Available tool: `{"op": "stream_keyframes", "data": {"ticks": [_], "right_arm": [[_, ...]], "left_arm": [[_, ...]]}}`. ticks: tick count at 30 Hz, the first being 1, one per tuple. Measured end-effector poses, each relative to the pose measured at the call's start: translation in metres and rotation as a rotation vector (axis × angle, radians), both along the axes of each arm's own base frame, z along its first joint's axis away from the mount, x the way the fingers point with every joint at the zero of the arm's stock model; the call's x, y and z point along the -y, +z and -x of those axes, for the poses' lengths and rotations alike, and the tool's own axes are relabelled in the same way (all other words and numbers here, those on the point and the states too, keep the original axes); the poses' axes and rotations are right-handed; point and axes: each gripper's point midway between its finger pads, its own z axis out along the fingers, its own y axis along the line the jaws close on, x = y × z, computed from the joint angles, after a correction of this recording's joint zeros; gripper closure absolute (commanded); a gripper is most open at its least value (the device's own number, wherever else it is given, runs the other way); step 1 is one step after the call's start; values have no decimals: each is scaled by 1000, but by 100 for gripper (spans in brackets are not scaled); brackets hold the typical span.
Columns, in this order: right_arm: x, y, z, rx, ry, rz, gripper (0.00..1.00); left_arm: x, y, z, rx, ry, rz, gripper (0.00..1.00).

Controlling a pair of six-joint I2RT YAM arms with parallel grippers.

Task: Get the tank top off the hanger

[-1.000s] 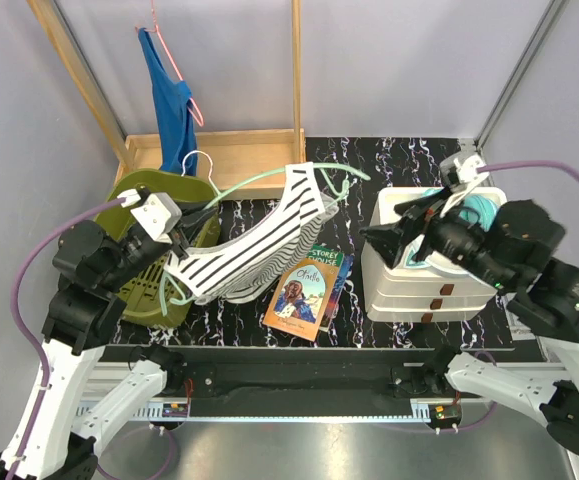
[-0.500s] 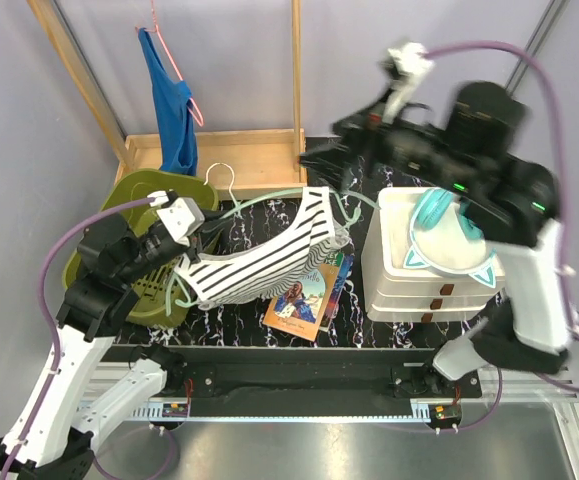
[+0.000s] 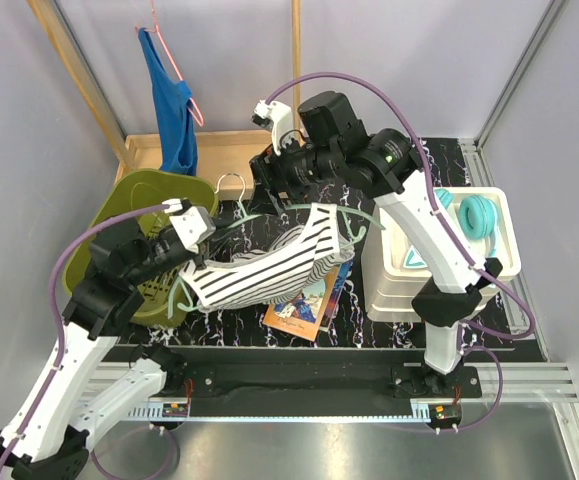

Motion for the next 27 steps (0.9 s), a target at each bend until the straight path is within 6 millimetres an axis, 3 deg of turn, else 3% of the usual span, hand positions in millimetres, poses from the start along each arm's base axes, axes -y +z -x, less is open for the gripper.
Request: {"op": "stream_keyframes", "data": {"ticks": [5, 8, 14, 27], "right_arm": [[2, 3, 13, -6, 41, -2, 28], [2, 7, 20, -12, 66, -13, 36], [5, 14, 39, -33, 129, -40, 39], [-10, -11, 58, -63, 200, 21, 41]], "left_arm": [[3, -5, 1, -5, -13, -8, 100], [4, -8, 1, -10, -15, -13, 100], [6, -11, 3, -12, -24, -18, 100], [7, -15, 13, -7, -48, -23, 100]]}}
